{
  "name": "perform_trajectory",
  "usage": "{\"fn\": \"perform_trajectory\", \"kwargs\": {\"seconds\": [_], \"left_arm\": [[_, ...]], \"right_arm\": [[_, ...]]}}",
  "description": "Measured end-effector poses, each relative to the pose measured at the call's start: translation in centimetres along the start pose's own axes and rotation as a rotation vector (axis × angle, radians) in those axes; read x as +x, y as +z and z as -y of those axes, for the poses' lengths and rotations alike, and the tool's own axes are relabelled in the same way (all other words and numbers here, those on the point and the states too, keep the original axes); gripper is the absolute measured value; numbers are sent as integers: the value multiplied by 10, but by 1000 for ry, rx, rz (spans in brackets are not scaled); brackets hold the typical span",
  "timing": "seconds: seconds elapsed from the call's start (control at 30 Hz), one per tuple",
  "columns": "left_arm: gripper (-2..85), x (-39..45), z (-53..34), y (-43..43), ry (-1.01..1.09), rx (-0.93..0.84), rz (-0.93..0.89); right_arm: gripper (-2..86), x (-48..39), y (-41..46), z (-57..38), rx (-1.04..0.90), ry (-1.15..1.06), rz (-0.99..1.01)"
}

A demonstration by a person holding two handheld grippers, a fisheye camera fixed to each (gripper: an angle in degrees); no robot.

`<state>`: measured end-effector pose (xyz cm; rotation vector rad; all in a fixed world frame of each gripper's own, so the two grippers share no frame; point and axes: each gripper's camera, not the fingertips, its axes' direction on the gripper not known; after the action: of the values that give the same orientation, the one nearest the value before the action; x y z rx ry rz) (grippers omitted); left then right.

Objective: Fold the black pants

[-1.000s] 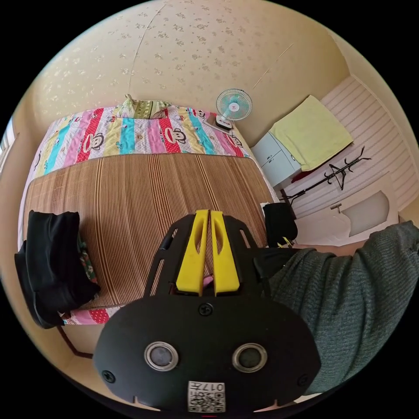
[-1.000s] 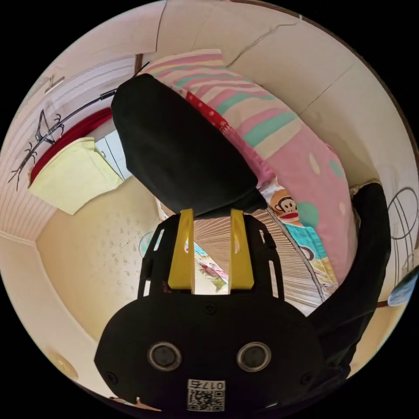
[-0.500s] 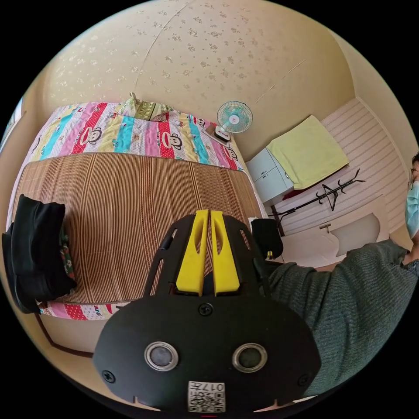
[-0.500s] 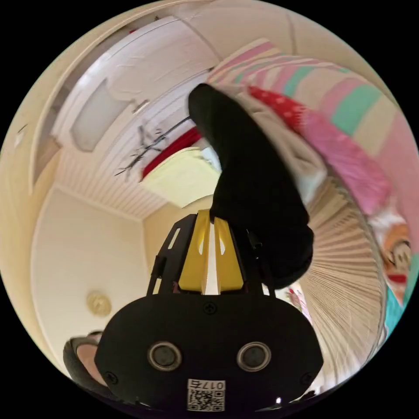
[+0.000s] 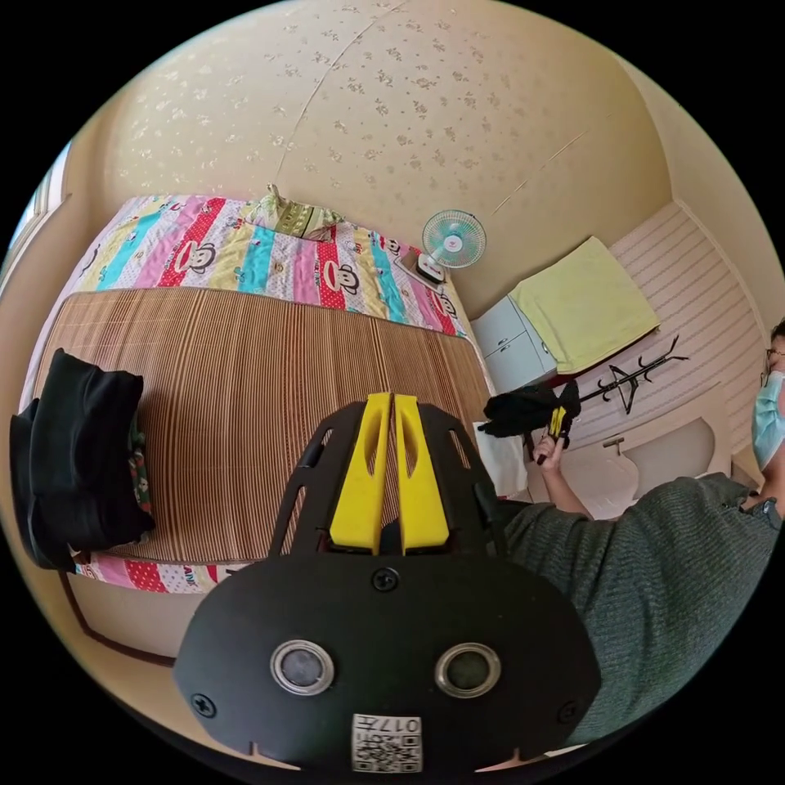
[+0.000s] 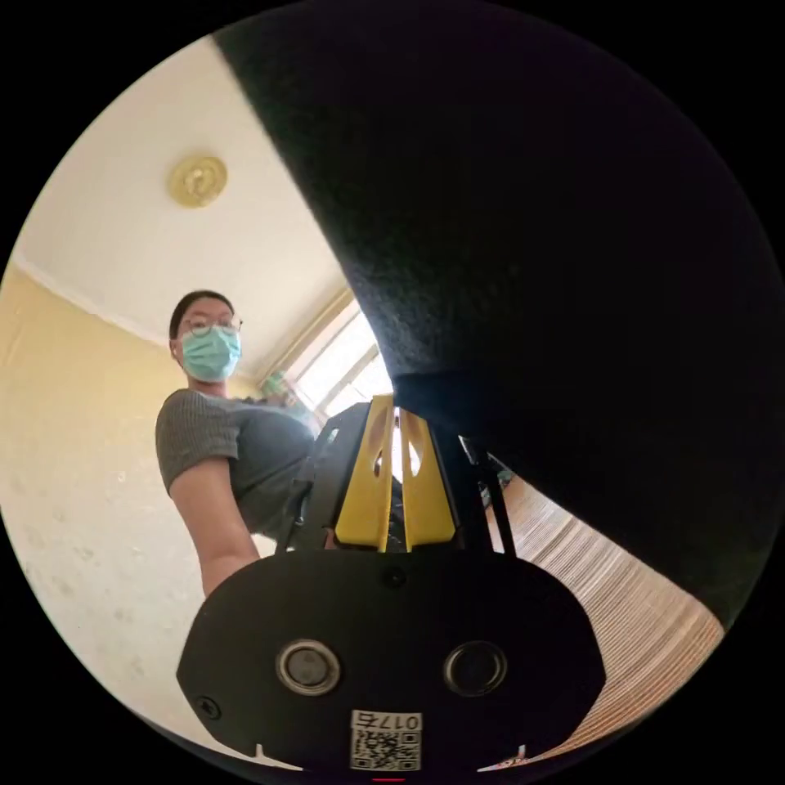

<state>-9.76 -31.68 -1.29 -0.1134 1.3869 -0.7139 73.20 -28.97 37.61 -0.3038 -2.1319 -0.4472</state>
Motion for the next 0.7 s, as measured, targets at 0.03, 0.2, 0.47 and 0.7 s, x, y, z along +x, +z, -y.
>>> {"fn": "perform_trajectory", "kwargs": {"seconds": [0.03, 0.2, 0.47, 0.7], "left_arm": [[-10, 0, 3, 4, 9, -3, 2], [-10, -2, 6, 18, 37, -9, 11], [-10, -28, -7, 35, -19, -22, -7], [-10, -49, -21, 39, -107, -22, 6]], "right_arm": [[1, 13, 20, 1, -55, 21, 46], [4, 153, 162, -45, -406, 448, 4], [19, 299, 150, -155, 60, 965, -150], [103, 330, 54, -181, 481, 1114, -589]]}}
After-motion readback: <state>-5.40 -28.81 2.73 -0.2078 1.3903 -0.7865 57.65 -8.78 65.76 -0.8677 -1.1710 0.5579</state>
